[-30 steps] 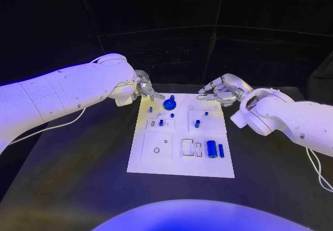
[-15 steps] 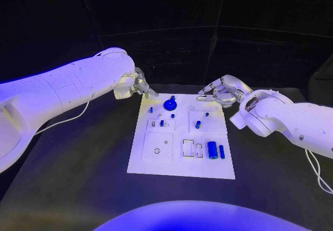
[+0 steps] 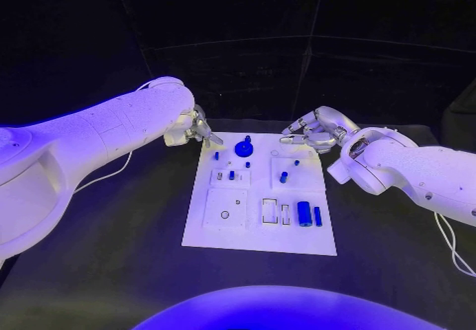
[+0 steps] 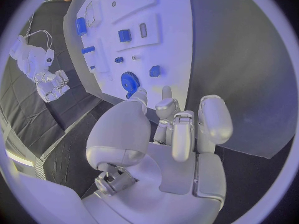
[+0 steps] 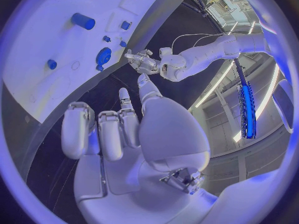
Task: Assemble the parts on the task board
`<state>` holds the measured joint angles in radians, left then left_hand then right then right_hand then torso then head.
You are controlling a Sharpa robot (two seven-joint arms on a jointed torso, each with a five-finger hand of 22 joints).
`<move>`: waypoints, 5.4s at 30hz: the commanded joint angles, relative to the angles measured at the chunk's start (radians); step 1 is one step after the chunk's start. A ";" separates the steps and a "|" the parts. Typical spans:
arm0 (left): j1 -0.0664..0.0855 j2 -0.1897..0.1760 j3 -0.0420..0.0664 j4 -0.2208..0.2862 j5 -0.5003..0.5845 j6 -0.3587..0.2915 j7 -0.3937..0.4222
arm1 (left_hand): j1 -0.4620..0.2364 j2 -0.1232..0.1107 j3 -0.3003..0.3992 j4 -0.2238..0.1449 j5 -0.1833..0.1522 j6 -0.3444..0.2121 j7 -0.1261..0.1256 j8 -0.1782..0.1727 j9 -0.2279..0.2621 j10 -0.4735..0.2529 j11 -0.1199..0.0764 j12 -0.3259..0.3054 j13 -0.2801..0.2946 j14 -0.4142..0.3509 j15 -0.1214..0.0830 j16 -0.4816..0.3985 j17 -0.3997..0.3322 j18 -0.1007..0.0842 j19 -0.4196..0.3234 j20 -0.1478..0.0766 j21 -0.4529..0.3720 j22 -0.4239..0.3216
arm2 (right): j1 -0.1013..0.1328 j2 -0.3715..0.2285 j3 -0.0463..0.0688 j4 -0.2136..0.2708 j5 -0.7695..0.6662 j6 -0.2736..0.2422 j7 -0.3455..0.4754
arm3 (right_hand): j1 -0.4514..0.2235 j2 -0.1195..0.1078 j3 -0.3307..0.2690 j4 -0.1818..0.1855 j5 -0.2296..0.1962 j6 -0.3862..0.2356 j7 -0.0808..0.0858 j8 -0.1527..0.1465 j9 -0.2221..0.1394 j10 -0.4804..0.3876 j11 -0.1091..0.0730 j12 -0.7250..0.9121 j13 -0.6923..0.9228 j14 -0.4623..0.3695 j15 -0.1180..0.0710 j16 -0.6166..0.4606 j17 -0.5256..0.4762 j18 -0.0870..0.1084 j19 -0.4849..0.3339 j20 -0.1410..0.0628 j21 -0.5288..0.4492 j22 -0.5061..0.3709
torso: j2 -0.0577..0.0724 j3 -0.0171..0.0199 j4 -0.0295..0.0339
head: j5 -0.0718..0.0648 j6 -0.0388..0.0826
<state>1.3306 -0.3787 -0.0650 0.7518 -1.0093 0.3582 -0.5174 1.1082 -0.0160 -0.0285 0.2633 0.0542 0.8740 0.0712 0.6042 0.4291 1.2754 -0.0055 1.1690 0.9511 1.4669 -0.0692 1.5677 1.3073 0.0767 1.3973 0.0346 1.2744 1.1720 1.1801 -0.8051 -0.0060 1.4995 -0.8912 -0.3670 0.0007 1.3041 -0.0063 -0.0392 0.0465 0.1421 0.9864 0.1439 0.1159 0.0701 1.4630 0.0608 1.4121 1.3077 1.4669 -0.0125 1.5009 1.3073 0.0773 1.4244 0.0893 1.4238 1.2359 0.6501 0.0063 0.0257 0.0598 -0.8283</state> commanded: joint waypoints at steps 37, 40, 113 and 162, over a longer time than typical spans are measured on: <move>-0.021 0.029 0.000 -0.034 -0.015 0.069 0.054 | 0.070 0.030 -0.018 -0.029 -0.006 0.042 -0.005 -0.018 -0.025 0.008 -0.001 0.012 0.009 0.104 0.001 0.003 0.263 0.010 0.006 0.007 0.005 0.014 | 0.002 0.005 0.001 0.001 -0.002 0.009 0.010 | -0.009 0.002 -0.007 0.001 0.004 -0.001 0.000 0.004 -0.001 0.000 -0.002 -0.004 0.121 0.072 -0.004 -0.005 0.115 -0.009 -0.008 0.001 -0.005 -0.002 | -0.001 0.0017 0.0007 | -0.005 -0.006; -0.022 0.030 0.000 -0.035 -0.015 0.069 0.053 | 0.072 0.031 -0.018 -0.031 -0.006 0.043 -0.005 -0.018 -0.025 0.008 -0.001 0.012 0.009 0.104 0.001 0.003 0.263 0.010 0.006 0.007 0.005 0.014 | 0.002 0.005 0.001 0.001 -0.002 0.009 0.010 | -0.009 0.002 -0.007 0.001 0.004 -0.001 0.000 0.004 -0.001 0.000 -0.002 -0.004 0.121 0.072 -0.004 -0.005 0.115 -0.009 -0.008 0.001 -0.005 -0.002 | -0.001 0.0015 0.0010 | -0.005 -0.007; -0.026 -0.147 0.001 0.260 0.046 -0.167 0.128 | 0.095 -0.003 0.600 -0.326 -0.003 0.049 -0.014 0.008 -0.033 0.023 -0.012 -0.029 -0.038 0.104 -0.004 0.003 0.263 0.011 0.009 0.003 -0.004 0.028 | 0.002 -0.005 0.001 0.001 -0.002 0.010 0.002 | -0.007 0.007 -0.011 0.004 0.010 -0.002 0.000 0.005 -0.001 0.000 -0.002 -0.003 0.121 0.072 -0.004 -0.005 0.115 -0.009 -0.008 0.000 -0.005 -0.001 | -0.008 0.0027 0.0151 | -0.002 -0.019; -0.098 -0.256 -0.030 0.486 -0.029 -0.220 0.059 | 0.043 -0.037 0.633 -0.314 -0.006 0.061 -0.029 0.052 -0.009 0.036 -0.023 -0.024 -0.034 0.104 -0.013 0.003 0.263 0.009 0.014 -0.004 -0.001 0.036 | 0.002 -0.006 0.000 -0.002 -0.002 0.021 0.003 | -0.008 0.007 -0.013 0.005 0.011 -0.003 0.001 0.006 -0.001 0.000 -0.002 -0.004 0.121 0.071 -0.004 -0.006 0.114 -0.009 -0.009 0.000 -0.006 -0.003 | -0.005 0.0039 0.0096 | 0.015 -0.031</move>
<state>1.2353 -0.6350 -0.0931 1.2377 -1.0262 0.1098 -0.4404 1.1501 -0.0650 0.5416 0.0056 0.0466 0.9345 0.0459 0.6502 0.4187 1.3082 -0.0264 1.1425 0.9168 1.4669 -0.0767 1.5677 1.3073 0.0767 1.4068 0.0319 1.2704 1.2075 1.1799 -0.8108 -0.0062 1.4951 -0.8916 -0.3525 -0.0008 1.3000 -0.0022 -0.0460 0.0534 0.1491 0.9864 0.1439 0.1159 0.0701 1.4630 0.0608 1.4121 1.3077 1.4669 -0.0125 1.5009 1.3073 0.0773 1.4244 0.0892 1.4239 1.2340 0.6450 0.0101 0.0353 0.0749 -0.8587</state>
